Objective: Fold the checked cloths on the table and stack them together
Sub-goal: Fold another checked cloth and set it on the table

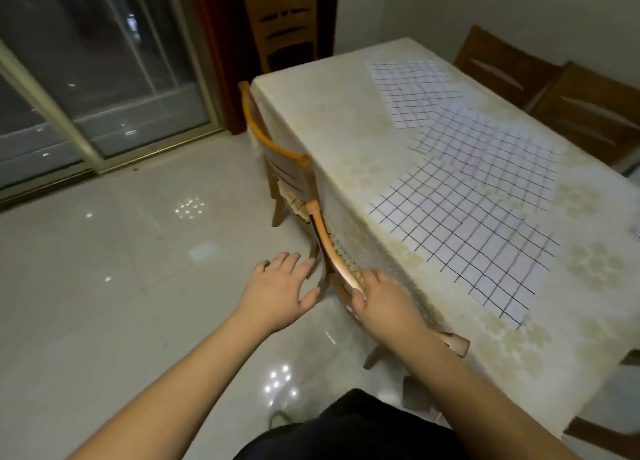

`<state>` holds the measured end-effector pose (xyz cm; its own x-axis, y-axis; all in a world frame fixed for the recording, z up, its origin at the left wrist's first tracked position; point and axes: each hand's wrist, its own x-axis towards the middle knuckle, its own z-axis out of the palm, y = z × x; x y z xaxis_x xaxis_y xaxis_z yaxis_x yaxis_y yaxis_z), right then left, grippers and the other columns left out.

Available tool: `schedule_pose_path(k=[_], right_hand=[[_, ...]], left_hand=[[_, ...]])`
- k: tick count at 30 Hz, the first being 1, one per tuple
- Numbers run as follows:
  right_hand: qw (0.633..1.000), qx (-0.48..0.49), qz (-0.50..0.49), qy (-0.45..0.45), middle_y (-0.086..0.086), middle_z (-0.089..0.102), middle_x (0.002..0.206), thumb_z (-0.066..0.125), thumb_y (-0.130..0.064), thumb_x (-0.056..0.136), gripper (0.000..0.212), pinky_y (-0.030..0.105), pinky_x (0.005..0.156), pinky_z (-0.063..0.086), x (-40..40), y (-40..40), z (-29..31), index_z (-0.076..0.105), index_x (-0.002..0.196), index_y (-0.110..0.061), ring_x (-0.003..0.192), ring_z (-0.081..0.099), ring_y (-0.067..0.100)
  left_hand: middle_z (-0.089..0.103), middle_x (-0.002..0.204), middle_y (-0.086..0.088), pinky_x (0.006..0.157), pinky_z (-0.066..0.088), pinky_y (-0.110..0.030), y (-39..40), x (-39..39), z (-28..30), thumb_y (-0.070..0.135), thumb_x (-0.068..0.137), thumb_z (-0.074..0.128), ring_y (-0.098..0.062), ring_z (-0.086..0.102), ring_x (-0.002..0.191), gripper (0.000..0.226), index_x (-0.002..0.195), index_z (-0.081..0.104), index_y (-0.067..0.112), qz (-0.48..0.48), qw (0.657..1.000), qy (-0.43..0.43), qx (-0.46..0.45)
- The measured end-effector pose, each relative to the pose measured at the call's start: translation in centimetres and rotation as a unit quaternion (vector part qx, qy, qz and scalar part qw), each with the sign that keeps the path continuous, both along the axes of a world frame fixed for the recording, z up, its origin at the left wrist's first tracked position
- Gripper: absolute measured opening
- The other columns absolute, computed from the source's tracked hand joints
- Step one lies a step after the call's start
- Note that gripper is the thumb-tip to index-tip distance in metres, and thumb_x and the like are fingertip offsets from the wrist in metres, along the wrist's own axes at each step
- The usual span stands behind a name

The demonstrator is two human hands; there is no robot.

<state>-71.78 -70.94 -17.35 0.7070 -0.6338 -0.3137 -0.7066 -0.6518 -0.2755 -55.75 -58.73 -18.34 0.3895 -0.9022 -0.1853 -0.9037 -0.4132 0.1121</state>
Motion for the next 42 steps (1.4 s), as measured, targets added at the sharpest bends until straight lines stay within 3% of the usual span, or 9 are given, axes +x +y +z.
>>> schedule_pose_path(k=[6, 16, 20, 25, 29, 32, 34, 38, 42], right_hand=[[0.995, -0.010, -0.095, -0.019, 0.007, 0.043, 0.143, 0.036, -0.035, 0.100, 0.051, 0.035, 0.104, 0.037, -0.7, -4.7, -0.9, 0.033, 0.146, -0.015, 0.126, 0.043, 0.024], [0.973, 0.003, -0.230, -0.007, 0.007, 0.030, 0.156, 0.036, -0.041, 0.099, 0.058, 0.039, 0.112, 0.030, -2.1, -13.4, -4.0, 0.027, 0.150, -0.015, 0.140, 0.032, 0.024], [0.956, 0.024, -0.293, 0.010, 0.007, 0.025, 0.158, 0.033, -0.042, 0.100, 0.059, 0.040, 0.114, 0.026, -3.0, -15.7, -4.4, 0.020, 0.153, -0.018, 0.142, 0.029, 0.025], [0.926, 0.032, -0.375, 0.042, 0.010, 0.018, 0.161, 0.032, -0.044, 0.099, 0.066, 0.046, 0.117, 0.017, -2.5, -17.4, -6.4, 0.008, 0.155, -0.021, 0.145, 0.024, 0.030], [0.909, 0.057, -0.411, 0.041, 0.013, 0.012, 0.162, 0.015, -0.046, 0.093, 0.069, 0.049, 0.119, 0.008, -0.6, -18.2, -9.4, 0.005, 0.156, -0.020, 0.148, 0.012, 0.029], [0.891, 0.106, -0.436, 0.063, 0.013, 0.000, 0.163, 0.029, -0.041, 0.099, 0.067, 0.049, 0.119, 0.000, 1.0, -19.2, -11.2, -0.001, 0.156, -0.021, 0.149, 0.001, 0.030], [0.881, 0.102, -0.456, 0.073, 0.018, 0.008, 0.162, 0.036, -0.039, 0.097, 0.067, 0.051, 0.118, 0.007, 1.9, -19.7, -12.0, 0.010, 0.155, -0.018, 0.149, 0.009, 0.034], [0.861, 0.073, -0.499, 0.072, 0.021, 0.055, 0.137, 0.039, -0.040, 0.077, 0.065, 0.056, 0.100, 0.044, 2.9, -20.2, -14.1, 0.058, 0.133, -0.013, 0.125, 0.054, 0.038], [0.851, 0.047, -0.519, 0.066, 0.018, 0.055, 0.137, 0.038, -0.042, 0.075, 0.065, 0.053, 0.104, 0.038, 3.1, -20.0, -15.1, 0.062, 0.129, -0.016, 0.123, 0.055, 0.036]], left_hand=[[0.036, 0.154, 0.000, 0.110, 0.028, -0.039, -9.9, 1.8, 0.5, 0.066, 0.076, 0.000, -0.019, 0.029, 0.143, 0.089, 0.149, 0.033, 0.027, -0.103, 0.995, 0.004, -0.010], [0.031, 0.157, -0.003, 0.114, 0.027, -0.043, -24.9, 0.5, -0.8, 0.055, 0.098, 0.031, -0.022, 0.024, 0.145, 0.061, 0.152, 0.026, 0.027, -0.280, 0.960, -0.002, 0.023], [0.029, 0.159, -0.002, 0.115, 0.023, -0.040, -30.0, -0.5, -1.1, 0.054, 0.100, 0.026, -0.020, 0.023, 0.146, 0.059, 0.152, 0.027, 0.026, -0.308, 0.949, 0.045, 0.044], [0.042, 0.151, -0.003, 0.108, 0.036, -0.040, -37.9, -1.1, -2.7, 0.049, 0.102, 0.029, -0.021, 0.039, 0.136, 0.054, 0.149, 0.035, 0.023, -0.357, 0.929, 0.091, 0.045], [0.043, 0.149, -0.004, 0.108, 0.036, -0.042, -43.2, -3.0, -5.3, 0.048, 0.103, 0.031, -0.024, 0.042, 0.133, 0.052, 0.148, 0.037, 0.023, -0.379, 0.909, 0.142, 0.104], [0.042, 0.150, -0.008, 0.110, 0.036, -0.041, -46.7, -5.1, -7.2, 0.047, 0.103, 0.032, -0.025, 0.041, 0.134, 0.053, 0.148, 0.037, 0.020, -0.385, 0.893, 0.187, 0.141], [0.036, 0.154, -0.010, 0.112, 0.032, -0.039, -48.6, -6.2, -8.5, 0.046, 0.103, 0.033, -0.026, 0.037, 0.138, 0.055, 0.150, 0.034, 0.018, -0.400, 0.889, 0.168, 0.144], [0.015, 0.161, -0.017, 0.118, 0.018, -0.042, -50.9, -7.3, -11.8, 0.046, 0.103, 0.030, -0.031, 0.015, 0.148, 0.058, 0.154, 0.024, 0.017, -0.382, 0.905, 0.110, 0.155], [-0.006, 0.162, -0.020, 0.120, 0.007, -0.047, -51.7, -8.3, -14.3, 0.046, 0.102, 0.027, -0.035, -0.003, 0.150, 0.057, 0.155, 0.014, 0.029, -0.348, 0.919, 0.100, 0.155]])
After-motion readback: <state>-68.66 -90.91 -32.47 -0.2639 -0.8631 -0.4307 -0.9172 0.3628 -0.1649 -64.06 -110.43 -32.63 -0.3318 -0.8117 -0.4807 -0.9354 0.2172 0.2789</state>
